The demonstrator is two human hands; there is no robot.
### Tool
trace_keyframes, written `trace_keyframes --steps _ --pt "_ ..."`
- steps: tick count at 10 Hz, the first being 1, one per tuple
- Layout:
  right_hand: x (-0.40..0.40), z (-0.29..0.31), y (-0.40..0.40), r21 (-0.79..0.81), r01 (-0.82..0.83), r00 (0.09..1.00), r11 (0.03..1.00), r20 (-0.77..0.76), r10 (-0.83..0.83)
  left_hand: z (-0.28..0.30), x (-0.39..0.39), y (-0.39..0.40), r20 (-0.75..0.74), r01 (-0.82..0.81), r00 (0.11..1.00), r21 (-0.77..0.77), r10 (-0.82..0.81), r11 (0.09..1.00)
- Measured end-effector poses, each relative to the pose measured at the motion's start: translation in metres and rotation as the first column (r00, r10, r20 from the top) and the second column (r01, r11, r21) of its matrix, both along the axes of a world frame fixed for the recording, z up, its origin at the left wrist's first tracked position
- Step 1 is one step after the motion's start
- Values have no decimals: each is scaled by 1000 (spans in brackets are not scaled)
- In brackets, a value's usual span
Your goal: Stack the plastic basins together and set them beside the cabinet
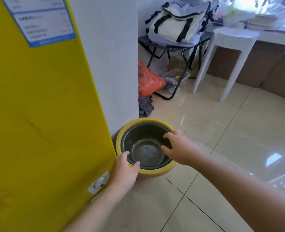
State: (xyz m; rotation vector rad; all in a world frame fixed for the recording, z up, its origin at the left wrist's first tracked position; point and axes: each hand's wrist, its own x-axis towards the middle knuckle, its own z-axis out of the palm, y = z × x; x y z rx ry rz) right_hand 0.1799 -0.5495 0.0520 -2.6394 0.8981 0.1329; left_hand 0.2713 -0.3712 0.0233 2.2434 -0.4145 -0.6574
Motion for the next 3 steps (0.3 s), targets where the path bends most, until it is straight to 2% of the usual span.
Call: trace_keyframes --steps 1,2,3 --pt "-7 24 31 -68 -61 998 996 18 62 31 4 20 156 215 962 69 -223 974" --pt "-14 44 56 -105 -95 995 990 26 99 60 9 40 252 340 895 147 -367 929" --pt "-18 54 72 -127 -94 995 987 27 99 78 14 52 300 363 871 140 -389 921"
